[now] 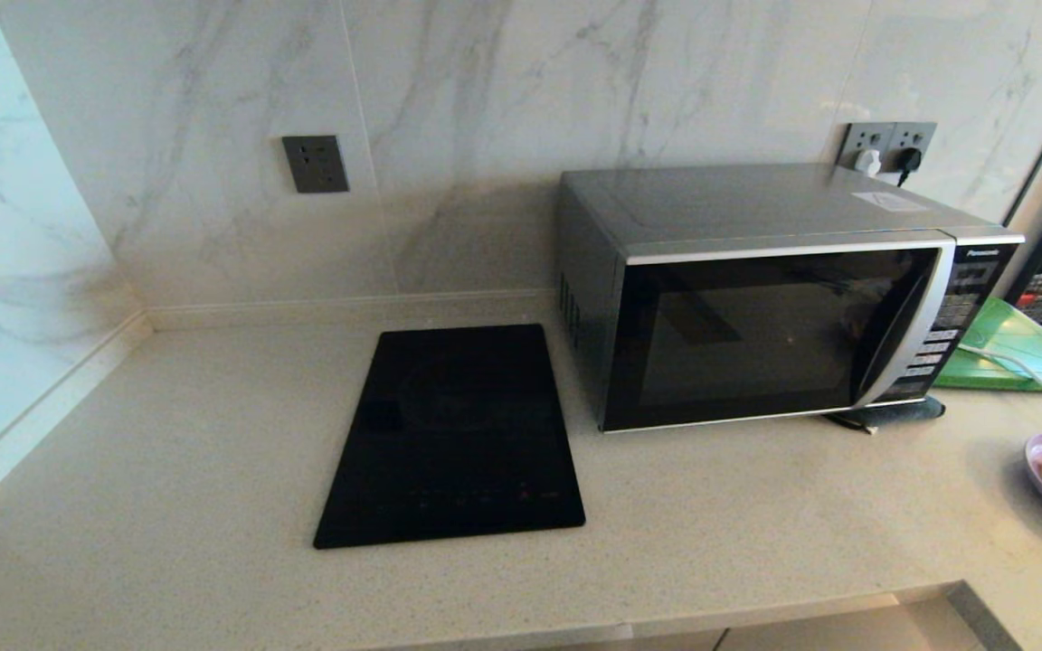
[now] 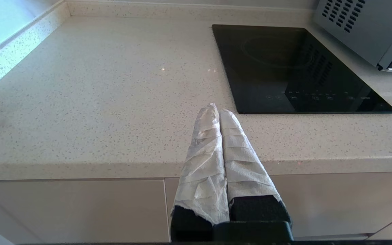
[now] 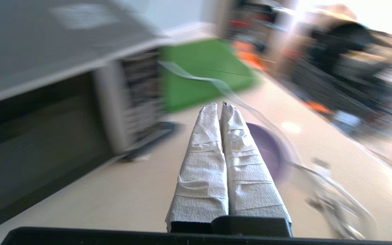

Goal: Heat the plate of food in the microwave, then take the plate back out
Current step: Open the microwave oven

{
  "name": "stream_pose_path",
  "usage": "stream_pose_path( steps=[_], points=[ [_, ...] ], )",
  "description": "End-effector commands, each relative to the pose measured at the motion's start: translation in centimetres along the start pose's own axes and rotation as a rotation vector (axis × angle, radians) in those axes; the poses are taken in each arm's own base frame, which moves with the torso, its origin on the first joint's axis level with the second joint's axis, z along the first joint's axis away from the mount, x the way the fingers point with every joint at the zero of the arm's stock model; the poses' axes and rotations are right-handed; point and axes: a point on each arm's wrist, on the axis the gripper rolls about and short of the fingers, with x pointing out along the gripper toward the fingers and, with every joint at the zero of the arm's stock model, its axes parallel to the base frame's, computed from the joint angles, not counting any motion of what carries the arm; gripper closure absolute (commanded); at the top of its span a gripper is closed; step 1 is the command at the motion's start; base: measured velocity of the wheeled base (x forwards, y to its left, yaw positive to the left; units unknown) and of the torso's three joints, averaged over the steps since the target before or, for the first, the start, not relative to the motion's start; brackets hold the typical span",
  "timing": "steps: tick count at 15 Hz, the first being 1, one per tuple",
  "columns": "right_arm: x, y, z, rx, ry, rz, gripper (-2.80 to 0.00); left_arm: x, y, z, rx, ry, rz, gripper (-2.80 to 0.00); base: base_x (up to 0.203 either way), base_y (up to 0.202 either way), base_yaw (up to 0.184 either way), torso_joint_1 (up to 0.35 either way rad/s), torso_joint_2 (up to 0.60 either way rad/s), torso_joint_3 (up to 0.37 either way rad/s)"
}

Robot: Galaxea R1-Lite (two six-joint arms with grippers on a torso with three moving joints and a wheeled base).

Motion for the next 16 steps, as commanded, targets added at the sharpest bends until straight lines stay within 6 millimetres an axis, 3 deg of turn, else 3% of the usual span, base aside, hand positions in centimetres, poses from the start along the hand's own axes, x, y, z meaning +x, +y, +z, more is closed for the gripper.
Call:
stream_pose_path(
  steps=[1,3,9,16],
  points=[
    [1.3,1.0,-0.8,-0.049,0.026,-0.258,0.0,0.0,0.0,0.0,-0.001,0.001,0.001,0.0,0.0,0.0,0.0,0.0,0.0,0.0],
    [2.0,1.6,-1.7,-0.085,0.037,-0.416,0.0,0.0,0.0,0.0,0.0,0.001,0.001,0.0,0.0,0.0,0.0,0.0,0.0,0.0],
    [5.4,4.3,-6.4,-0.083,0.017,-0.582,0.0,0.0,0.0,0.0,-0.001,0.001,0.001,0.0,0.0,0.0,0.0,0.0,0.0,0.0],
    [7.4,6.5,-7.9,-0.057,0.007,-0.588,0.0,0.0,0.0,0.0,-0.001,0.001,0.001,0.0,0.0,0.0,0.0,0.0,0.0,0.0]
  ],
)
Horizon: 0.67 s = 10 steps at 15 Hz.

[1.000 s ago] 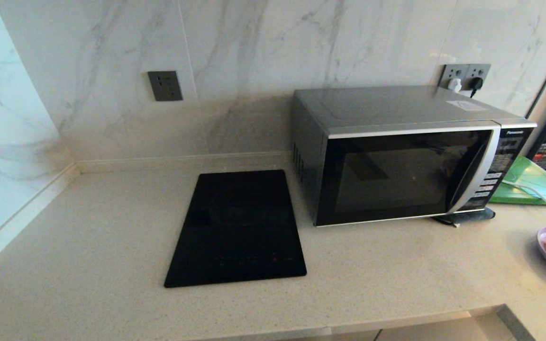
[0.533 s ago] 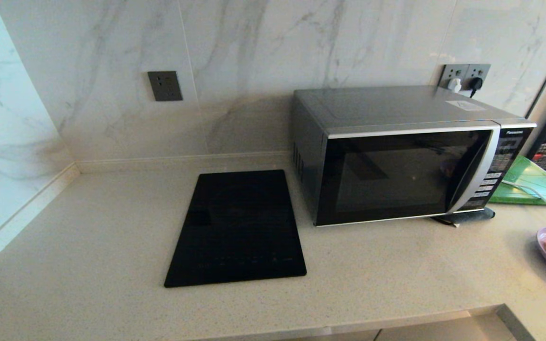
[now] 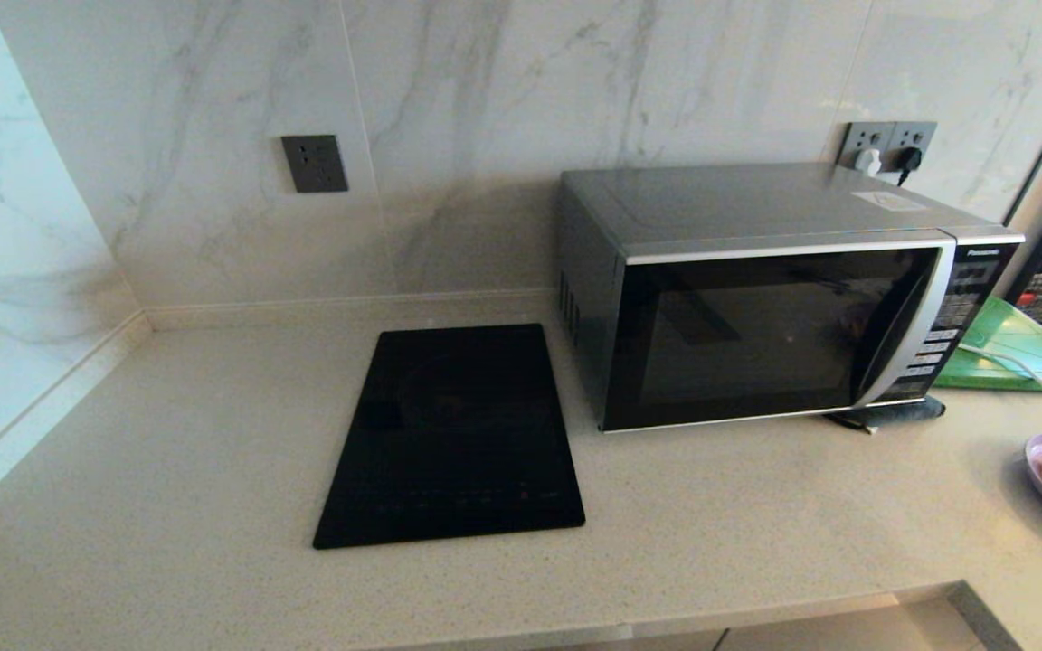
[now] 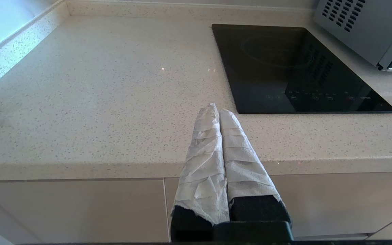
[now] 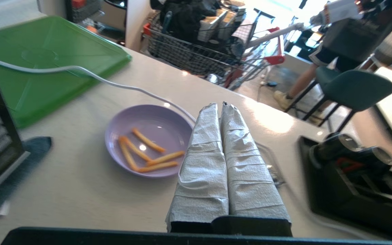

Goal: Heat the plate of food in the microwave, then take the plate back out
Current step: Open the microwave oven

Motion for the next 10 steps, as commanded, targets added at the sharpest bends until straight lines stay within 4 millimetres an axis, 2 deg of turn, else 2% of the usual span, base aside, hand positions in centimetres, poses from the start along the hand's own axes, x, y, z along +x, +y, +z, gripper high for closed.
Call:
stream_pose_path(
  steps=[1,3,6,8,10],
  points=[
    [0.0,1.9,0.0,0.067,-0.015,0.014,0.0,0.0,0.0,0.0,-0.001,0.001,0.001,0.0,0.0,0.0,0.0,0.0,0.0,0.0],
    [-0.6,1.2,-0.3,0.029,-0.013,0.039,0.0,0.0,0.0,0.0,-0.001,0.001,0.001,0.0,0.0,0.0,0.0,0.0,0.0,0.0],
    [-1.3,-2.3,-1.4,-0.282,0.017,0.036,0.0,0.0,0.0,0.0,-0.001,0.001,0.001,0.0,0.0,0.0,0.0,0.0,0.0,0.0],
    [-1.2,-2.2,-2.1,-0.343,0.025,0.04,0.0,0.0,0.0,0.0,-0.001,0.001,0.001,0.0,0.0,0.0,0.0,0.0,0.0,0.0],
    [-0.9,-0.5,-2.0,-0.253,0.015,0.042,0.0,0.0,0.0,0.0,0.0,0.001,0.001,0.0,0.0,0.0,0.0,0.0,0.0,0.0]
  ],
)
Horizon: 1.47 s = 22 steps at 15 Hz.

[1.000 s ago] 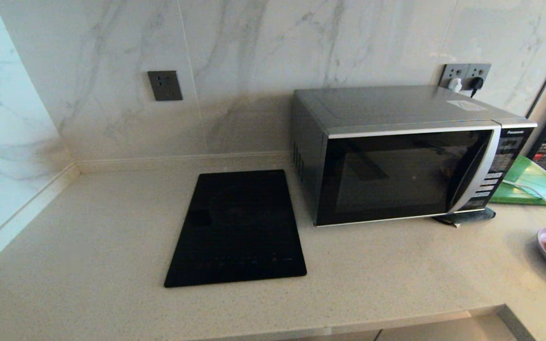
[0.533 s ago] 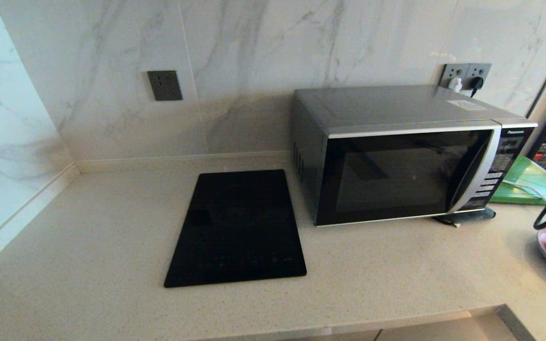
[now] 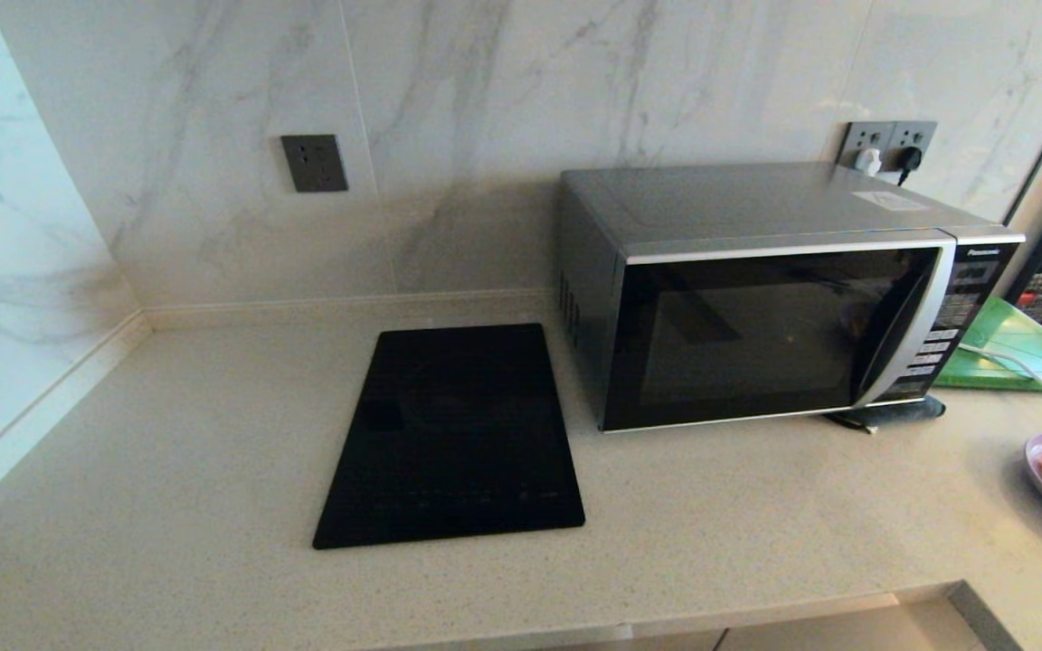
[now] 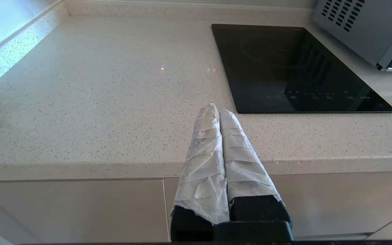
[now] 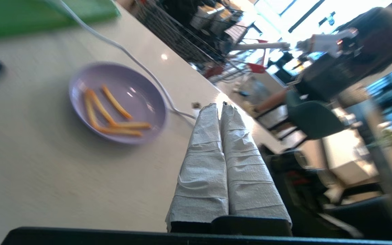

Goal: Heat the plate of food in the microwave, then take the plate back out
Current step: Open the microwave oven

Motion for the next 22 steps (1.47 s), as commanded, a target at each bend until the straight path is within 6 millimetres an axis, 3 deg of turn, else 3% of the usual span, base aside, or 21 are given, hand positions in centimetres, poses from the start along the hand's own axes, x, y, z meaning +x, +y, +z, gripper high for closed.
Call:
stream_pose_path(
  steps=[1,6,11,14,15,22],
  points=[
    [0.4,1.8,0.7,0.121,-0.022,-0.008,0.0,0.0,0.0,0.0,-0.001,0.001,0.001,0.0,0.0,0.0,0.0,0.0,0.0,0.0],
    [0.9,5.6,1.6,0.314,-0.068,0.006,0.0,0.0,0.0,0.0,-0.001,0.001,0.001,0.0,0.0,0.0,0.0,0.0,0.0,0.0],
    [1.7,12.1,2.5,0.568,-0.114,-0.038,0.0,0.0,0.0,0.0,-0.001,0.001,0.001,0.0,0.0,0.0,0.0,0.0,0.0,0.0],
    [1.1,13.5,2.4,0.607,-0.115,-0.047,0.0,0.0,0.0,0.0,-0.001,0.001,0.001,0.0,0.0,0.0,0.0,0.0,0.0,0.0],
    [1.1,13.8,2.2,0.596,-0.113,-0.047,-2.8,0.0,0.0,0.0,-0.001,0.001,0.001,0.0,0.0,0.0,0.0,0.0,0.0,0.0],
    [1.1,16.4,0.3,0.576,-0.105,-0.053,-2.8,0.0,0.0,0.0,-0.001,0.001,0.001,0.0,0.0,0.0,0.0,0.0,0.0,0.0]
  ],
)
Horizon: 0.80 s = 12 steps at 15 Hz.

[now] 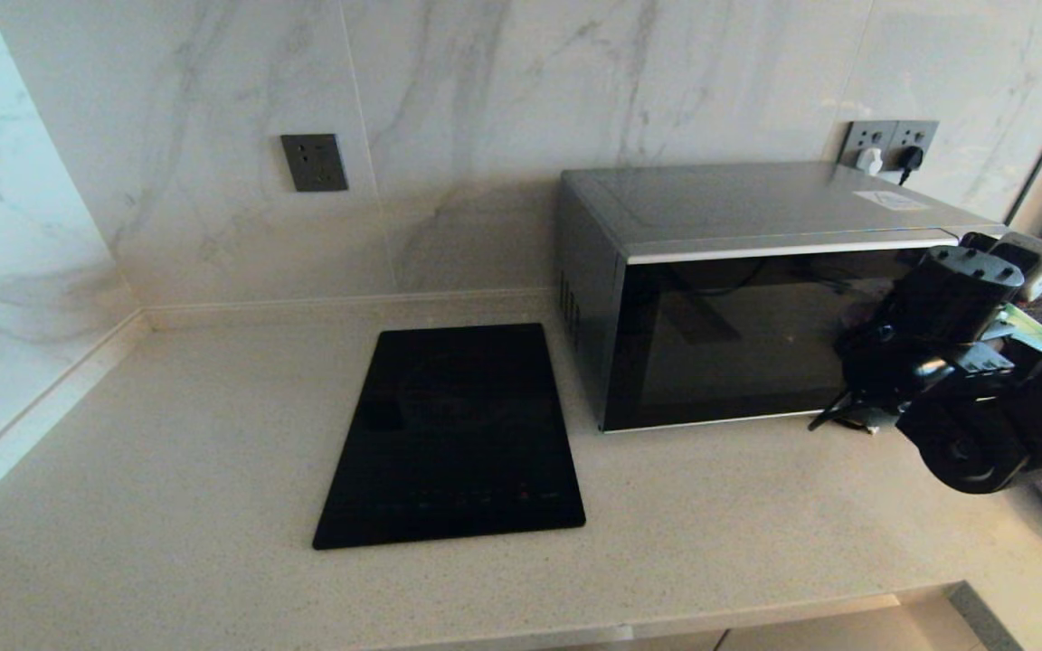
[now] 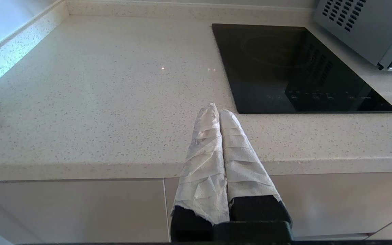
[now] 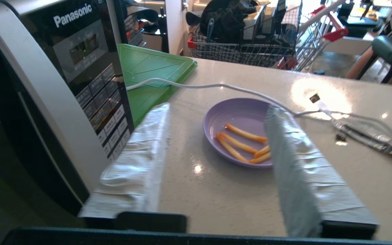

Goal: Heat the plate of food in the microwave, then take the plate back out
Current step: Open the microwave oven

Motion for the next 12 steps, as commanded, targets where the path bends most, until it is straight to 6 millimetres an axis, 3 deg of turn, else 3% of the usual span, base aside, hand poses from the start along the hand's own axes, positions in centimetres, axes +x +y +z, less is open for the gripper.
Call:
stream_pose_path(
  steps=[1,4,8,12],
  points=[
    [-0.3,0.7,-1.4,0.014,0.0,0.0,-2.8,0.0,0.0,0.0,0.0,0.001,0.001,0.0,0.0,0.0,0.0,0.0,0.0,0.0],
    [-1.9,0.5,-2.6,0.015,0.008,-0.002,-2.8,0.0,0.0,0.0,-0.002,0.001,0.001,0.0,0.0,0.0,0.0,0.0,0.0,0.0],
    [-4.4,-1.5,-3.9,0.0,0.018,0.034,-2.8,0.0,0.0,0.0,-0.002,0.001,0.001,0.0,0.0,0.0,0.0,0.0,0.0,0.0],
    [-4.9,-1.4,-6.1,-0.056,0.021,0.047,-2.8,0.0,0.0,0.0,-0.002,0.001,0.001,0.0,0.0,0.0,0.0,0.0,0.0,0.0]
  ],
)
